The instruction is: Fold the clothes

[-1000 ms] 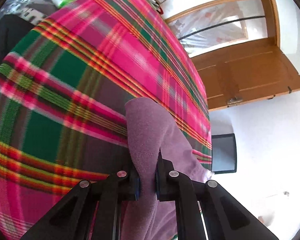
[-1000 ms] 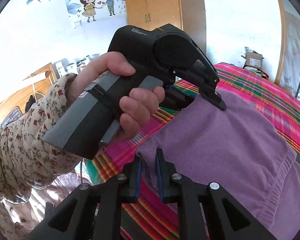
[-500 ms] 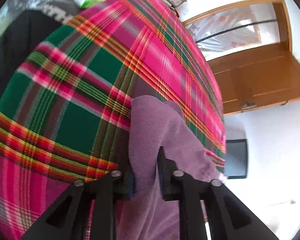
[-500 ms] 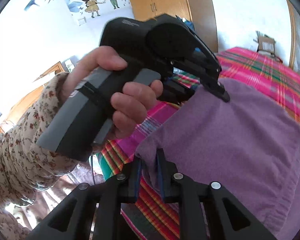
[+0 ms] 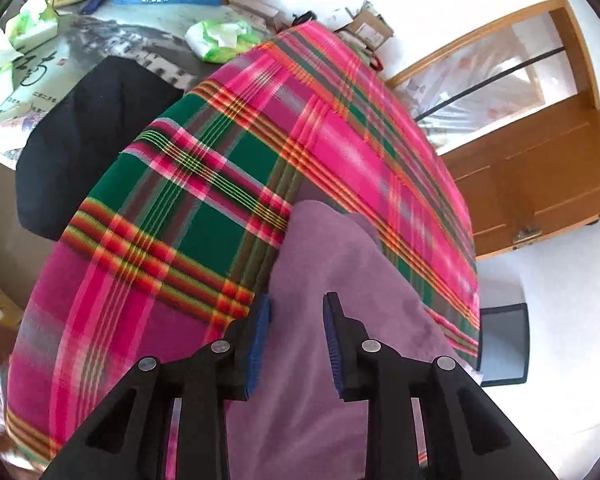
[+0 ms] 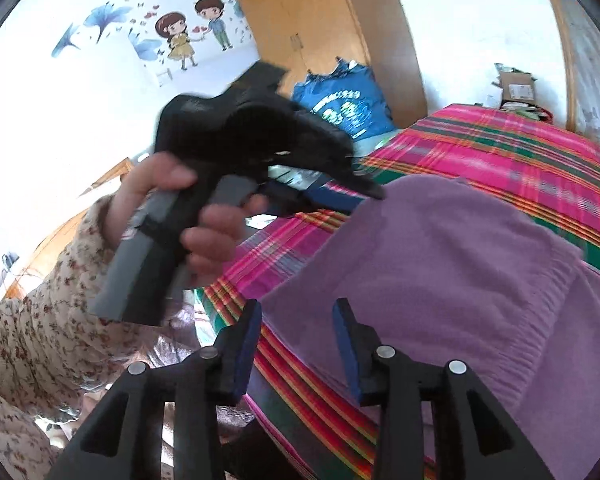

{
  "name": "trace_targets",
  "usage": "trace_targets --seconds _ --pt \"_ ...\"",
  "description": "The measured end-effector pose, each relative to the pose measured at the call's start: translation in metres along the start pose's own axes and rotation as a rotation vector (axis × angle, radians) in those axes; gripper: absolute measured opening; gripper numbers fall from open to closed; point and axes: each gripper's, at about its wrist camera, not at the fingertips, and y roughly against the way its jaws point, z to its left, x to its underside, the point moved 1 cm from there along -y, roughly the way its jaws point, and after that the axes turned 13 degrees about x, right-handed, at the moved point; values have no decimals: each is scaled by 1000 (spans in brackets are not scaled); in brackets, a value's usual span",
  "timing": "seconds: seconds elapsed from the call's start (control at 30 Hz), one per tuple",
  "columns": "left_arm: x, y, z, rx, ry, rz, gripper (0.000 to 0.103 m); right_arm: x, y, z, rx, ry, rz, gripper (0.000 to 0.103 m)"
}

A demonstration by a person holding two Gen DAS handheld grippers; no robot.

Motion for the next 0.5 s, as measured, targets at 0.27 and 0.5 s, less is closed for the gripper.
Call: trace_targets --seconds 0.27,0.5 --pt "29 -3 -52 27 -121 -26 33 24 41 -65 146 -145 -42 38" --pt "73 -69 -106 69 -271 150 33 59 75 -149 468 -343 -22 38"
